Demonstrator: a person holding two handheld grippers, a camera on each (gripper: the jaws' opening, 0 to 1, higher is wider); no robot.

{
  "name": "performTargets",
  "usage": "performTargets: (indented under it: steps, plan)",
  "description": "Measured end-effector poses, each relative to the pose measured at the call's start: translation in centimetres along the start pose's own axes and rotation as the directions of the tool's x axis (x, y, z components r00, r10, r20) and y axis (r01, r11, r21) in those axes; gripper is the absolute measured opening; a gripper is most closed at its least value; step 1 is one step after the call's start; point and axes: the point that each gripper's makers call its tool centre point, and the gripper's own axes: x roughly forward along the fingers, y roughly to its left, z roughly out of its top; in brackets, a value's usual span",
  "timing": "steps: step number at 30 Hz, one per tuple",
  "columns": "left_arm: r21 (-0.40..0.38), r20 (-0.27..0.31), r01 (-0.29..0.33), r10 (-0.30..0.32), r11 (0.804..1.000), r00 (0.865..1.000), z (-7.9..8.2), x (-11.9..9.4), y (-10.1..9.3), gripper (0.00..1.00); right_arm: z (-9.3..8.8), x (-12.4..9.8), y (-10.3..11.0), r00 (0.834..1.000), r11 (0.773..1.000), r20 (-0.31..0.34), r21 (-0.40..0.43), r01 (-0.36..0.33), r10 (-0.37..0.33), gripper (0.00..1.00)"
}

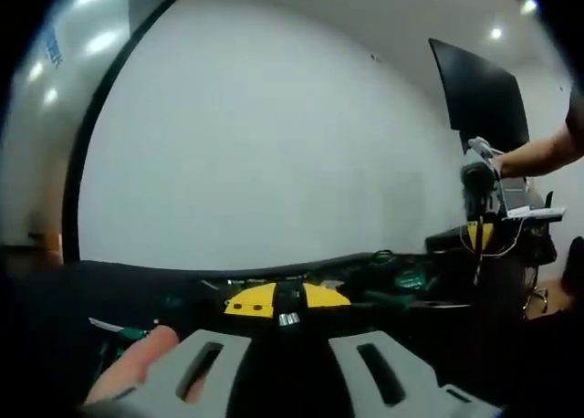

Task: Pick up the tools and put them into their designated positions in the toolbox.

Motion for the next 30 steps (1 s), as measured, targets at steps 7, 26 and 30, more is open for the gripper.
performTargets:
  steps: [7,26,30]
  plan:
    - [0.002,-0.002,0.000,0.000,1.000,1.000,0.0,0.0,0.0,0.11,-2.5,-1.3,-5.4,0.986,0.969,0.067,0.202,0.139,-0.155,0.00]
    - [0.012,-0.012,0.001,-0.001,1.000,1.000,-0.1,-0.1,-0.6,0.11,-2.1,2.4,-1.0,0.958,0.878,-0.241,-0.479,0.024,-0.157,0.14]
    - [0.005,-0.004,0.000,0.000,1.000,1.000,0.1,-0.1,-0.4,0.11,-2.3,2.5,-0.5,0.948,0.898,-0.284,-0.439,0.002,-0.141,0.13]
